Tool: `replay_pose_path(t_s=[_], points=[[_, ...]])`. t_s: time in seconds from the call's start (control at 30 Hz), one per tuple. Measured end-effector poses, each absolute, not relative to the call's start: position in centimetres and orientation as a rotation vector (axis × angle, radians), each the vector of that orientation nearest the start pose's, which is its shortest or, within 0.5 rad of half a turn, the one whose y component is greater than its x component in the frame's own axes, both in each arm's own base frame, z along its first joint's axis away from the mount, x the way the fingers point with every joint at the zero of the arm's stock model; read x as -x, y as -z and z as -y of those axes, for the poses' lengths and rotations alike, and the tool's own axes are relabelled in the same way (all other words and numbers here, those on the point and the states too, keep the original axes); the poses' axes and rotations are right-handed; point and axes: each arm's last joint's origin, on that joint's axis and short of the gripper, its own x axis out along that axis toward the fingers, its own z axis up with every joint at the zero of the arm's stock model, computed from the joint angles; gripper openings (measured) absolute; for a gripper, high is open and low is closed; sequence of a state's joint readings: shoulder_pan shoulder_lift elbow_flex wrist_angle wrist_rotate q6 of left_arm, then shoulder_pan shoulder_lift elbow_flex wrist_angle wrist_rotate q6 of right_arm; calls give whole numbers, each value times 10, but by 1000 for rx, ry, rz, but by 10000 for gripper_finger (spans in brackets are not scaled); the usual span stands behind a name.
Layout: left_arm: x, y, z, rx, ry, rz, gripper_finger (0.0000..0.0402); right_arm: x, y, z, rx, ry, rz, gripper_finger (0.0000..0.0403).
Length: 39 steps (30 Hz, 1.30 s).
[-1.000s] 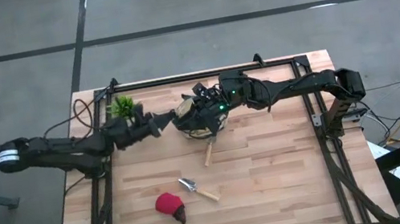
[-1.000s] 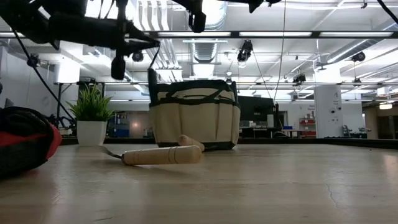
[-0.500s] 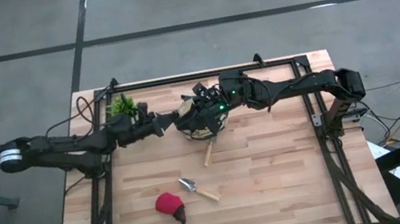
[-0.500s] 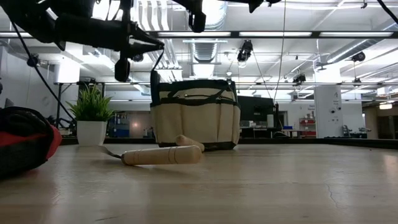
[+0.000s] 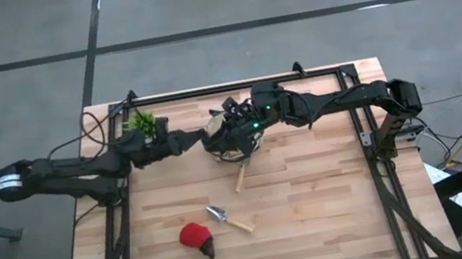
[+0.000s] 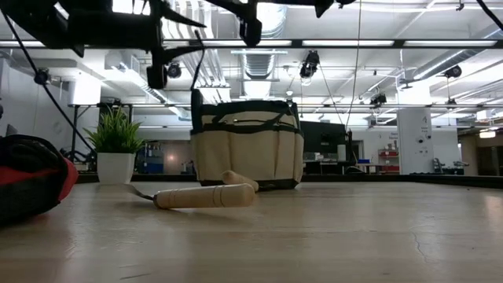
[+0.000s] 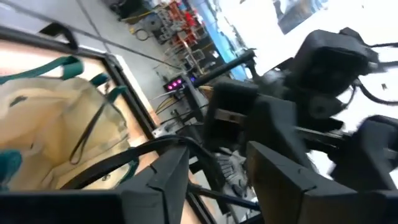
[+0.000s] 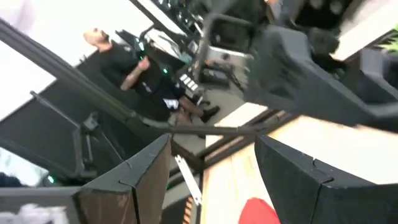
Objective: Pick & Place Garden tools in Gardening bag
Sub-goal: Put the green shear scissors into the brown gardening bag, then put the bottom brown trowel into the brown gardening bag
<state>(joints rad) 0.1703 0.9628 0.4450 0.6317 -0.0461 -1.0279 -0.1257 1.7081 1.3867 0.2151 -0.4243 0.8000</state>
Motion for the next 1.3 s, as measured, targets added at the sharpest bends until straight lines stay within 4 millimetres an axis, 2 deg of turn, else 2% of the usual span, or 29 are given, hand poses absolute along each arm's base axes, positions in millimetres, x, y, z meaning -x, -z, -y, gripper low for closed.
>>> replay_pose_path(t_s=[0.13,0.43,0.73,0.93,1.17,1.3], points=[[-199,-267,-33,962,-52,197,175,-396,-332,38,-795,-225,-271,226],[-195,-262,-24,1038,177,-17,172,-380,-318,38,-775,-141,-501,226],[-191,-263,-14,1029,431,-167,172,-365,-295,21,-713,-108,-790,226],[-192,-261,-14,1037,429,-186,172,-358,-285,12,-679,-93,-910,226],[-197,-235,-11,1139,305,-404,172,-356,-259,-1,-733,-49,-1008,226],[-200,-230,-3,1083,321,-439,172,-350,-245,-10,-743,-22,-1064,226]])
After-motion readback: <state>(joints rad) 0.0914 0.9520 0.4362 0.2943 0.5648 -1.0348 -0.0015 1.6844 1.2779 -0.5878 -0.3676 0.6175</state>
